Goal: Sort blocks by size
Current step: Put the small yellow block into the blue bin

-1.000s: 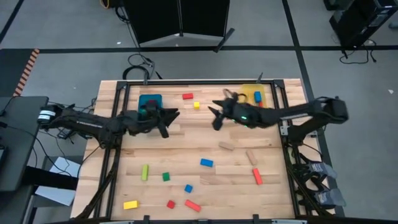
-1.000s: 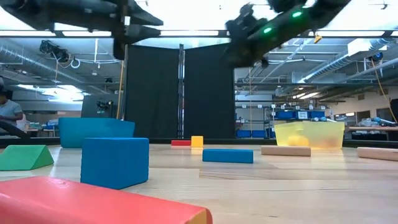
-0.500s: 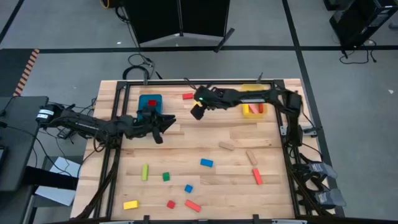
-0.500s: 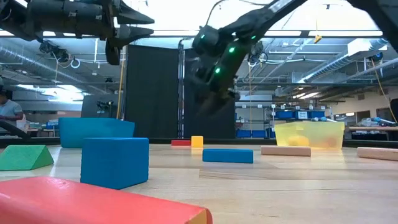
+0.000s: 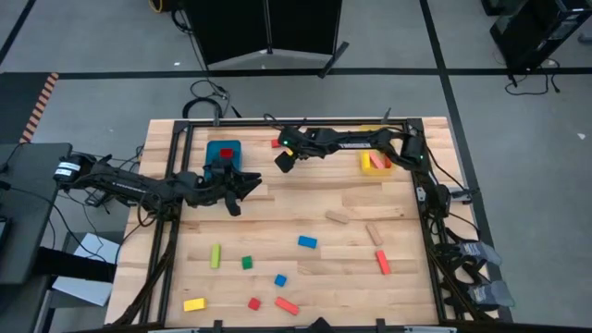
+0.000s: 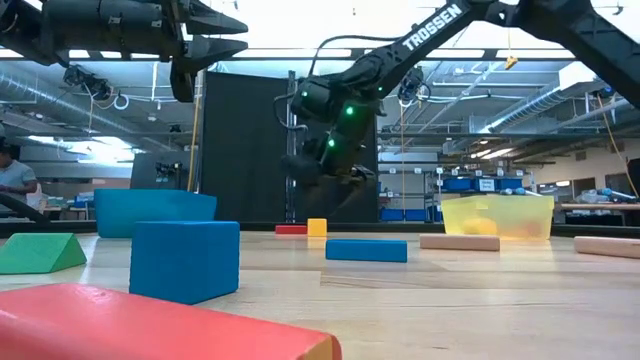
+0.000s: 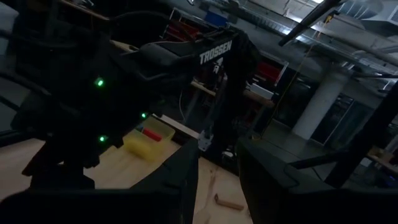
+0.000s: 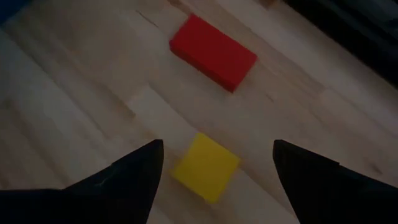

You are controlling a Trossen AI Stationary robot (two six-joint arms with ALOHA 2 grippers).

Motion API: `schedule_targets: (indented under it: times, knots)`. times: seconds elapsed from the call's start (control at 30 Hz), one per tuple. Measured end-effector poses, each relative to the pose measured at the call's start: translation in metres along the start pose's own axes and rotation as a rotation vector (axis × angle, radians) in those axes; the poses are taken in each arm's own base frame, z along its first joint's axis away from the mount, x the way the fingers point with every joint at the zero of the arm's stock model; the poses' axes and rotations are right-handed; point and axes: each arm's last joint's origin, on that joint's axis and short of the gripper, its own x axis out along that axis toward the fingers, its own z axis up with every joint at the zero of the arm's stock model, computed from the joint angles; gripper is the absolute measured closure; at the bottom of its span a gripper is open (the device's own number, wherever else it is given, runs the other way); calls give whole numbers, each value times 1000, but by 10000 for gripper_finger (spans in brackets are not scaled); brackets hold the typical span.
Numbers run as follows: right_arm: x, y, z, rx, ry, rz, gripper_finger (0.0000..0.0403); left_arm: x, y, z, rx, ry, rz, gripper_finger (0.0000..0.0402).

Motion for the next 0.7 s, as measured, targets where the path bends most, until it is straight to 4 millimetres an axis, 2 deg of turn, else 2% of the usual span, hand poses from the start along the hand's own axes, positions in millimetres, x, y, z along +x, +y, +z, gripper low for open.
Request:
schedule_targets:
  times: [0.37, 0.5, 0.7]
  knots:
    - [22, -8, -9, 10, 84, -3, 100, 0, 0, 0, 8, 1, 0, 284]
    - [22, -9, -9, 6, 82, -20, 134, 0, 0, -1, 9, 6, 2, 284]
    - [22, -12, -11, -25, 84, -82, 223, 0, 0, -1, 8, 9, 4, 284]
